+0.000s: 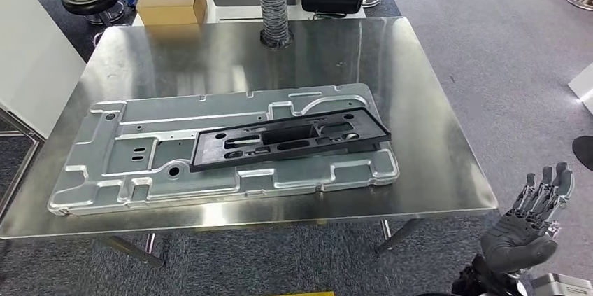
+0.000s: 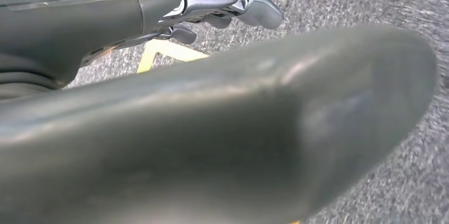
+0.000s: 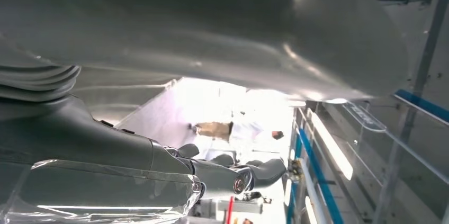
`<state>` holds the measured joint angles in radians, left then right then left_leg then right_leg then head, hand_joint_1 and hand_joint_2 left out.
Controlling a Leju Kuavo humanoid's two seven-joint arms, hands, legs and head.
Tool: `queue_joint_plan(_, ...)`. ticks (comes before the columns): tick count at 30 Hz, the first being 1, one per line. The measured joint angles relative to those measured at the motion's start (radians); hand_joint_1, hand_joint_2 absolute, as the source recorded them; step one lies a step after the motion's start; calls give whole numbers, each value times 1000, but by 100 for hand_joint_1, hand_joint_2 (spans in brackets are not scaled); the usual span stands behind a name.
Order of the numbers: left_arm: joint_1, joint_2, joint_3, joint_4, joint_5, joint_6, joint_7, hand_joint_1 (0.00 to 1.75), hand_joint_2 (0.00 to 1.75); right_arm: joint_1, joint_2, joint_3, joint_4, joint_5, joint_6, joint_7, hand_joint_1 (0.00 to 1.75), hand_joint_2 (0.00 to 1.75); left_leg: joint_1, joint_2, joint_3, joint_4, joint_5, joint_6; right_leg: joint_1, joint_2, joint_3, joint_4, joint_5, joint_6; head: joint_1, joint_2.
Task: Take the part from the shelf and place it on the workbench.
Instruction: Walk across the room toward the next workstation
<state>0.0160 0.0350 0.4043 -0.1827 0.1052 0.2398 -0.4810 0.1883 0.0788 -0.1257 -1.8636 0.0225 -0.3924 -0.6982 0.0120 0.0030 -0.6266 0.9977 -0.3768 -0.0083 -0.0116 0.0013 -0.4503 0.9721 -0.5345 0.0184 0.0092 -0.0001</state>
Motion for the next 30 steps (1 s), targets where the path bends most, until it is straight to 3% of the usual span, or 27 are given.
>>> queue_joint_plan(2,1,0,1,0,-5,0,1,0,0,7,3,-6,6,4,10,0,0,0,1,0,-3,-3,8,-13,1,-1,-12,-2,15,-15,0,0)
queue_joint_plan(3,1,-1,1,0,-7,0,1,0,0,9,6,-8,9,6,16,0,0,0,2,0,-10,8,-8,-18,0,-2,-21,-4,25,-24,-1,0)
queue_joint_plan(5,2,-1,1,0,-11,-1,1,0,0,11,11,-13,15,13,25,1,0,0,4,-1,-36,86,-97,-26,-1,-4,-45,-8,49,-38,-4,0)
queue_joint_plan(7,2,-1,1,0,-17,-4,1,0,0,13,16,-20,19,22,30,1,0,0,5,-1,-67,219,-195,-31,4,-4,-73,-6,70,-43,-7,0)
queue_joint_plan(8,1,-1,1,0,-21,-6,1,0,0,15,18,-24,21,26,31,1,0,0,5,-1,-71,271,-215,-32,6,-4,-87,-4,80,-43,-8,0)
queue_joint_plan(9,0,-1,1,-1,-24,-9,1,0,0,18,20,-27,23,29,32,1,0,0,5,-1,-59,293,-210,-32,8,-4,-102,-1,89,-43,-8,0)
queue_joint_plan(10,-1,0,1,-1,-27,-12,1,0,0,20,21,-29,24,32,32,1,0,0,4,-1,-29,278,-188,-30,9,-4,-116,4,97,-41,-8,0)
queue_joint_plan(12,-3,2,1,-2,-34,-15,3,0,0,26,23,-35,24,36,32,1,0,0,2,-1,79,151,-150,-22,11,-4,-140,15,109,-37,-9,0)
queue_joint_plan(14,-8,4,1,-3,-38,-17,6,0,0,31,25,-40,24,39,33,2,0,0,-3,-2,164,20,-154,-11,13,-4,-154,27,120,-27,-8,0)
queue_joint_plan(15,-9,5,1,-4,-40,-19,7,0,0,34,25,-43,24,40,33,2,0,0,-6,-2,180,-11,-161,-5,14,-5,-158,29,126,-22,-9,0)
queue_joint_plan(17,-9,4,1,-4,-42,-25,8,0,0,39,26,-46,24,42,33,2,0,0,-6,0,173,-22,-152,7,12,-5,-161,29,138,-9,-11,0)
queue_joint_plan(18,-10,4,1,-5,-45,-28,8,0,0,43,26,-48,24,43,34,2,0,0,-5,2,166,-24,-142,16,10,-4,-167,36,130,-4,-13,0)
queue_joint_plan(19,-10,4,1,-5,-48,-32,9,0,0,47,26,-51,25,43,35,3,0,0,-3,4,156,-27,-130,24,9,-3,-177,57,102,2,-12,0)
queue_joint_plan(22,-10,3,1,-5,-54,-36,9,0,0,55,27,-59,32,43,44,8,0,0,-3,9,114,-27,-96,35,3,-1,-229,227,-39,16,-9,0)
queue_joint_plan(23,-9,3,1,-5,-55,-36,9,0,0,56,27,-63,39,43,48,13,0,0,-3,9,100,-26,-85,35,1,-1,-238,284,-63,20,-9,0)
queue_joint_plan(24,-8,3,1,-5,-57,-36,8,0,0,56,27,-66,50,43,53,20,0,0,-3,9,85,-24,-75,34,-1,-1,-233,313,-61,22,-9,0)
queue_joint_plan(25,-8,3,1,-5,-60,-37,8,0,0,56,27,-71,64,43,58,29,0,0,-3,9,70,-21,-66,32,-2,-1,-210,307,-40,22,-9,0)
queue_joint_plan(27,-9,2,1,-5,-70,-39,8,0,0,51,27,-83,99,54,65,45,0,0,-3,9,45,-12,-49,27,-3,-1,-111,188,10,17,-9,0)
queue_joint_plan(29,-11,1,1,-5,-83,-42,11,0,0,39,28,-101,139,77,64,58,0,0,-5,8,30,-5,-34,18,2,-2,-13,39,12,5,-10,0)
queue_joint_plan(30,-12,1,1,-5,-88,-43,13,0,0,32,30,-113,164,88,64,62,0,0,-5,8,26,-4,-27,13,6,-2,11,-3,4,-1,-9,0)
